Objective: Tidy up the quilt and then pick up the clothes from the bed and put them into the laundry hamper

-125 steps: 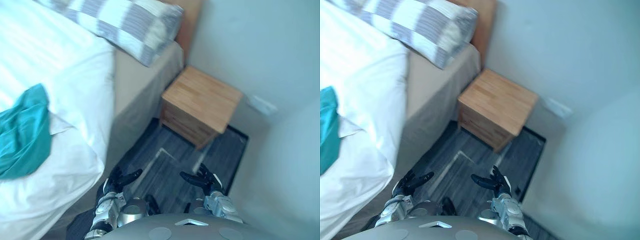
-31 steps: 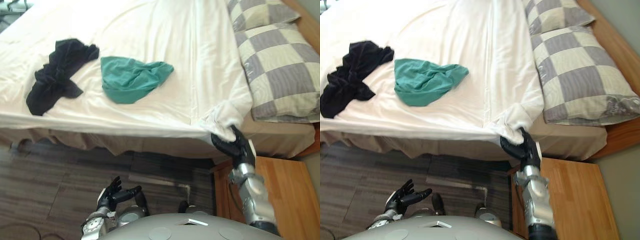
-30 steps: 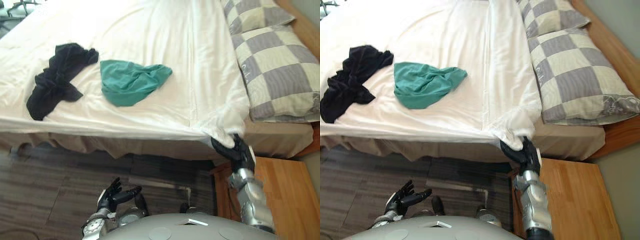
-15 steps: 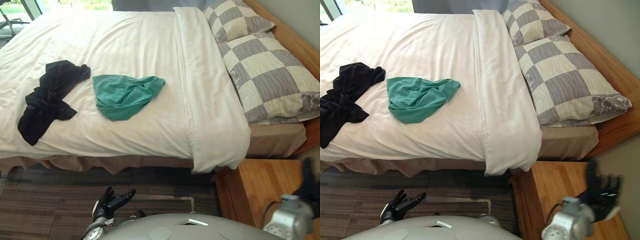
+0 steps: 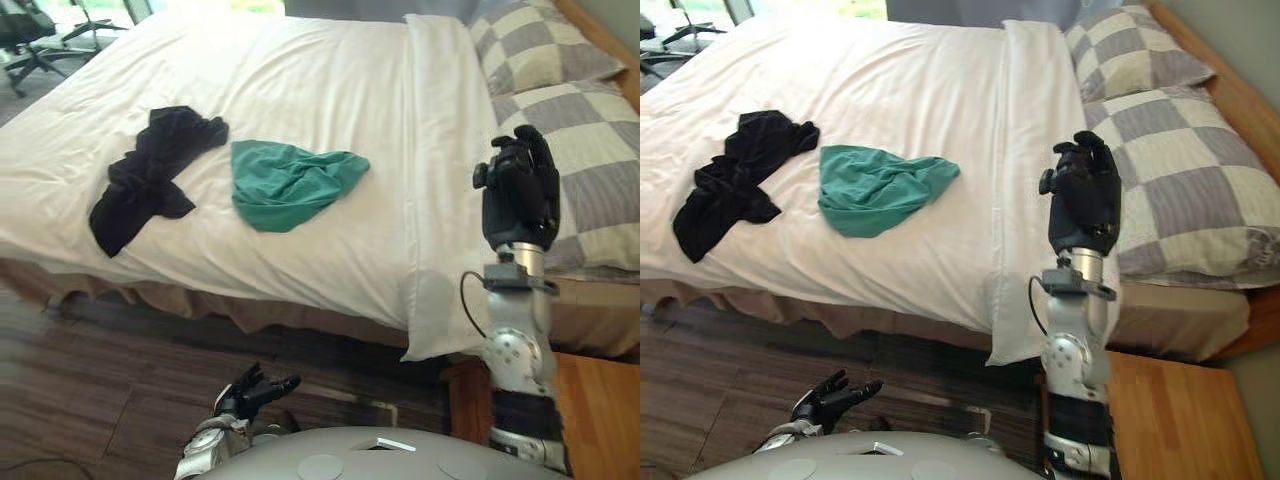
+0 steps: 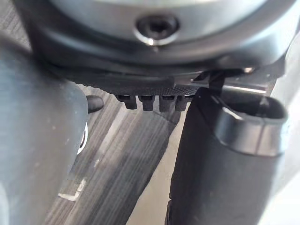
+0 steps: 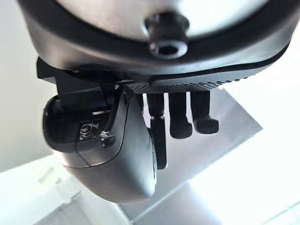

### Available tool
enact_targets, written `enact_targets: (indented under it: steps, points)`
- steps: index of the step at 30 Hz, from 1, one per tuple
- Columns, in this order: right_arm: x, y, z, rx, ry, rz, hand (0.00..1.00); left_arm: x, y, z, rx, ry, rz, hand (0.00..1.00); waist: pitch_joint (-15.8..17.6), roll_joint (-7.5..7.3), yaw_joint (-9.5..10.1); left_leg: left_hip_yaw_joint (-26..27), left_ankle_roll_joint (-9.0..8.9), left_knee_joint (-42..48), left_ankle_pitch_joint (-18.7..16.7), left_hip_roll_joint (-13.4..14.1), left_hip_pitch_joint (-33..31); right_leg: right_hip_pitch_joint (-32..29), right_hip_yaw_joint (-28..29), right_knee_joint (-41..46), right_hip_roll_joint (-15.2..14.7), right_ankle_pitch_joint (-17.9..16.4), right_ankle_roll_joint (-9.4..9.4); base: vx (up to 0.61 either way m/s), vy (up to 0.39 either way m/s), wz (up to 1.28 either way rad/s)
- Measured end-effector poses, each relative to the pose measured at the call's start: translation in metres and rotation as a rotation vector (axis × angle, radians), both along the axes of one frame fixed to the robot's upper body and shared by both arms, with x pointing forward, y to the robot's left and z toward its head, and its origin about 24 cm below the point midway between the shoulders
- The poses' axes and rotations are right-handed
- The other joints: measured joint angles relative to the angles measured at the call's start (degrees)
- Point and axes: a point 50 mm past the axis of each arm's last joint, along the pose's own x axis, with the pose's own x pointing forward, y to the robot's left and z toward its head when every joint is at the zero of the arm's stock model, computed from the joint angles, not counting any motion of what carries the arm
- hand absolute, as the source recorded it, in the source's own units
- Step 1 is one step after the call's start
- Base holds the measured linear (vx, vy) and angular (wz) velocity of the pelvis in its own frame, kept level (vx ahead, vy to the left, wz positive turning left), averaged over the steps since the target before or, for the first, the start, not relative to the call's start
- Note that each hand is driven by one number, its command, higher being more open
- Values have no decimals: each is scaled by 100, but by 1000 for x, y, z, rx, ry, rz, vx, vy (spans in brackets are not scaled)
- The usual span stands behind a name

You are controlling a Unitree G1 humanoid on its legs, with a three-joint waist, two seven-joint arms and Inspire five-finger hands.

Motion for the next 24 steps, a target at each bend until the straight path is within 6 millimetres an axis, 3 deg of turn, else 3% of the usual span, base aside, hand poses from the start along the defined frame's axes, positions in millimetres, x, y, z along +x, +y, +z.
enact_targets:
  steps: [1, 3, 6, 7, 11, 13, 16, 19, 20, 23, 24]
  points:
    - [6, -1, 8, 18, -27, -27, 0, 3, -2, 1, -3, -7, -16, 100, 34, 37, 36, -4, 20, 1, 29, -9, -105, -102, 2, 7, -10, -5, -8, -44, -3, 20]
    - [27, -9, 52, 54, -154, -141, 0, 23, -9, 5, -30, -56, -44, 100, 393, 199, 98, -68, 89, 7, 203, -39, -539, -511, 8, 28, -32, -28, -45, -94, 4, 16]
    - [28, -29, 86, 87, -265, -256, 0, 46, -14, 13, -50, -121, -65, 100, 846, 370, 197, -132, 110, 24, 398, -15, -1036, -1001, 12, 129, -15, -44, -71, -112, -5, 15]
    - [25, -37, 97, 109, -314, -298, 0, 56, -16, 17, -66, -157, -51, 100, 1141, 457, 199, -143, 109, 24, 459, 8, -1197, -1232, 26, 304, -15, -69, -108, -115, 1, 2]
    - [15, -57, 108, 220, -408, -383, 0, 79, -21, 28, -86, -257, -32, 100, 1798, 699, 179, -9, 76, 28, 613, 11, -1776, -2178, 292, 871, -99, -133, -155, -62, 8, -17]
    - [13, -60, 110, 239, -429, -388, 0, 87, -26, 32, -90, -288, -53, 100, 1974, 819, 153, 91, 75, 29, 635, -42, -2018, -2628, 459, 1169, -190, -219, -139, -8, 26, -25]
    - [18, -57, 104, 246, -448, -310, 0, 96, -34, 37, -114, -337, -25, 100, 2233, 947, 39, 232, -18, 32, 706, -138, -2333, -3267, 763, 1567, -315, -314, -124, 22, 9, -29]
    - [16, -38, 82, 130, -482, -151, 0, 102, -34, 41, -110, -389, 22, 100, 2429, 923, -64, 394, -47, 32, 716, -148, -2418, -3603, 1058, 1760, -315, -350, -145, 27, -27, -39]
    - [11, -28, 72, 84, -489, -98, 0, 103, -34, 42, -103, -400, 32, 100, 2453, 886, -147, 415, -143, 32, 721, -147, -2409, -3635, 1111, 1784, -314, -354, -150, 45, -44, -31]
    - [-1, -7, 29, 24, -400, 17, 0, 114, -33, 47, -109, -434, 59, 100, 2566, 697, -330, 465, -300, 33, 708, -110, -2214, -3570, 1273, 1827, -258, -354, -151, 61, -64, -28]
    - [-6, -6, -10, 12, -250, 51, 0, 125, -37, 54, -130, -468, 64, 100, 2593, 600, -394, 522, -333, 33, 685, -81, -2096, -3473, 1315, 1812, -222, -353, -151, 54, -64, -27]
